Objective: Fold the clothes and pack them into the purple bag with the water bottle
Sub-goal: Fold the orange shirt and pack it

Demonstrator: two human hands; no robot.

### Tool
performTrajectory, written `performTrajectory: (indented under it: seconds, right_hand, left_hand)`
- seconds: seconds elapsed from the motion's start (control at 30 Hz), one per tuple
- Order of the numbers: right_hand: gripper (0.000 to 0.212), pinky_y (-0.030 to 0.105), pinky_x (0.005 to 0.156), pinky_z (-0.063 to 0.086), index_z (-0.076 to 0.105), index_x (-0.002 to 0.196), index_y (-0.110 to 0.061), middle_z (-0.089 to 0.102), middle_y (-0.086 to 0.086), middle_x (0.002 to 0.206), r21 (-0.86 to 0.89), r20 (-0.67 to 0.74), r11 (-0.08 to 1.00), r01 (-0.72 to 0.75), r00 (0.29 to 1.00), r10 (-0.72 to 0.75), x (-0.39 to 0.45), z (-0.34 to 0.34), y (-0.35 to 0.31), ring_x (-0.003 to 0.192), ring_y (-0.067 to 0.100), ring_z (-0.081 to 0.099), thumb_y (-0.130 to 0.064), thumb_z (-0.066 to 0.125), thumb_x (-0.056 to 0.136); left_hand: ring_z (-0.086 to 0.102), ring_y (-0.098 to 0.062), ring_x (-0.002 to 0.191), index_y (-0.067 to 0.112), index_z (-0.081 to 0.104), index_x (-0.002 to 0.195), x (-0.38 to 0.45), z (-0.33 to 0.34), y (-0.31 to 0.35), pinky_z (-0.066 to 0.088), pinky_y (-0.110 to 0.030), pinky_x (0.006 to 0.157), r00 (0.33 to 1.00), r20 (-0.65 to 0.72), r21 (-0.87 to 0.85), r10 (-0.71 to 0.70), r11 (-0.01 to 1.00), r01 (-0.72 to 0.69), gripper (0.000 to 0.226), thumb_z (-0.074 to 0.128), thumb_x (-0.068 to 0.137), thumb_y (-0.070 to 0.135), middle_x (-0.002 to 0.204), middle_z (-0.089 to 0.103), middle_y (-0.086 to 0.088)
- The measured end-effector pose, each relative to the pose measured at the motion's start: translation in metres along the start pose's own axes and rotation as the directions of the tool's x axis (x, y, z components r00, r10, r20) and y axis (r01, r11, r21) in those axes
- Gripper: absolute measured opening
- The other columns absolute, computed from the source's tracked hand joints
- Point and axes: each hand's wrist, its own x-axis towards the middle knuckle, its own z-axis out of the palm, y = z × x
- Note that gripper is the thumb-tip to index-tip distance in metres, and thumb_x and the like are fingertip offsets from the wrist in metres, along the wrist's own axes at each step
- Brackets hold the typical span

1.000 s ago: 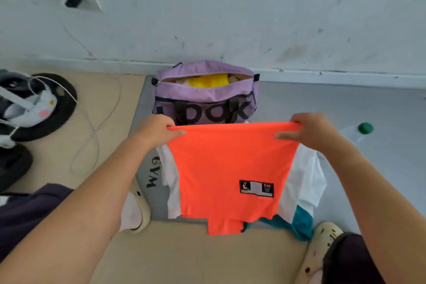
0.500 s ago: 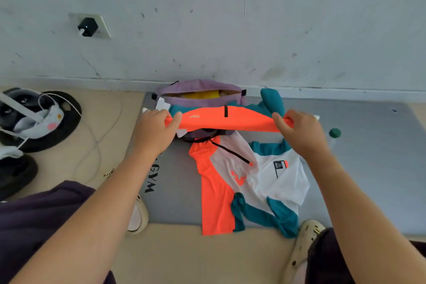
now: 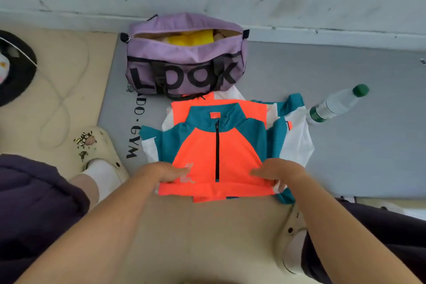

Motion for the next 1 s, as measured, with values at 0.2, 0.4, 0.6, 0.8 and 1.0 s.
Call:
performTrajectory:
  seconds: [0.2, 0.4, 0.6, 0.8, 1.0]
  right_hand:
    - [0.042, 0.024, 0.055, 0.045, 0.056, 0.078, -0.009, 0.071, 0.009, 0.084, -0.168, -0.074, 0.984, 0.058, 0.995, -0.071, 0.034, -0.011, -0.021, 0.063, 0.024, 0.067, -0.05, 0.057, 0.084]
    - [0.035, 0.042, 0.081, 0.043, 0.052, 0.114, -0.007, 0.056, 0.014, 0.115, -0.266, -0.624, 0.939, 0.218, 0.703, -0.34, 0.073, -0.022, -0.05, 0.11, 0.034, 0.052, -0.033, 0.057, 0.09]
    - [0.049, 0.046, 0.089, 0.04, 0.049, 0.116, -0.009, 0.053, 0.012, 0.118, -0.257, -0.638, 0.95, 0.18, 0.706, -0.306, 0.099, -0.021, -0.052, 0.113, 0.033, 0.049, -0.044, 0.065, 0.086]
    - [0.05, 0.046, 0.09, 0.039, 0.053, 0.11, -0.007, 0.054, 0.013, 0.116, -0.183, -0.637, 0.964, 0.193, 0.724, -0.266, 0.108, -0.022, -0.05, 0.112, 0.033, 0.049, -0.047, 0.068, 0.083]
    - [0.036, 0.041, 0.088, 0.033, 0.053, 0.099, -0.015, 0.064, 0.004, 0.092, 0.053, -0.582, 0.98, 0.191, 0.803, -0.126, 0.113, -0.021, -0.055, 0.097, 0.03, 0.058, -0.048, 0.062, 0.088]
  left_hand:
    - [0.066, -0.027, 0.091, 0.016, 0.06, 0.094, 0.021, -0.035, 0.023, 0.044, -0.026, 0.061, 0.978, -0.172, 0.23, 0.114, 0.97, -0.073, 0.043, 0.051, 0.087, 0.057, 0.094, 0.067, -0.006]
    - [0.045, -0.029, 0.123, 0.017, 0.055, 0.122, 0.056, -0.052, 0.031, 0.045, -0.041, 0.087, 0.671, -0.584, 0.255, 0.457, 0.888, -0.383, 0.038, 0.057, 0.09, 0.037, 0.128, 0.051, -0.006]
    - [0.008, -0.042, 0.146, 0.023, 0.019, 0.153, 0.084, -0.041, 0.009, 0.028, -0.058, 0.109, 0.732, -0.637, 0.164, 0.242, 0.97, -0.177, 0.064, 0.039, 0.099, 0.049, 0.163, 0.005, -0.007]
    - [0.054, -0.036, 0.105, 0.007, 0.06, 0.108, 0.077, -0.037, 0.022, 0.04, -0.046, 0.088, 0.422, -0.843, 0.188, 0.334, 0.918, -0.35, 0.03, 0.052, 0.095, 0.034, 0.11, 0.061, -0.015]
    - [0.059, -0.035, 0.093, 0.007, 0.056, 0.101, 0.075, -0.029, 0.05, 0.044, -0.043, 0.077, 0.589, -0.764, 0.12, 0.263, 0.955, -0.27, 0.045, 0.059, 0.09, 0.05, 0.095, 0.063, -0.011]
